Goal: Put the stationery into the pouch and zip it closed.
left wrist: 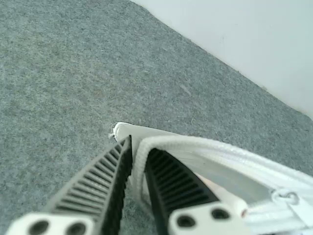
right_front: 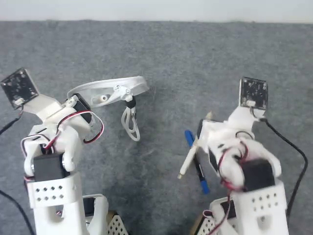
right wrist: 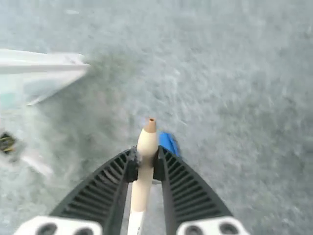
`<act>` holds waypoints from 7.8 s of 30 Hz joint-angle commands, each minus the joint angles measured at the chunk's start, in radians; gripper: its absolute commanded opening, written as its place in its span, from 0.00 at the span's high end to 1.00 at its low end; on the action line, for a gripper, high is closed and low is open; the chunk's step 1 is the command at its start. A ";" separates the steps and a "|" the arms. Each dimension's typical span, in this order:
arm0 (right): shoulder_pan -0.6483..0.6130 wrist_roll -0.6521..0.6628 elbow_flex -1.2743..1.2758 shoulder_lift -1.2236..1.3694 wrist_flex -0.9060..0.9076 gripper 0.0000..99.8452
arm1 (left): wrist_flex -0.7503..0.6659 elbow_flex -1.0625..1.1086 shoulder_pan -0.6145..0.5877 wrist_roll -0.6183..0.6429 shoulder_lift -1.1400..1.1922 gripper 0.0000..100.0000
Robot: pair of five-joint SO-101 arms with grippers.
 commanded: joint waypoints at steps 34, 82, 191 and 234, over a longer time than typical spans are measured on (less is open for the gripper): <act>-0.289 0.163 -0.055 -0.335 -0.722 0.99 | -0.032 -0.002 -0.002 0.012 0.006 0.99; -0.581 0.796 0.086 0.323 -1.276 0.99 | -0.032 -0.001 -0.006 0.012 0.006 0.99; -0.073 0.347 0.031 1.033 -0.555 0.98 | -0.040 0.005 -0.003 0.012 0.008 0.99; -0.209 0.203 -0.117 0.354 0.021 0.99 | -0.046 0.016 -0.002 0.012 0.006 0.99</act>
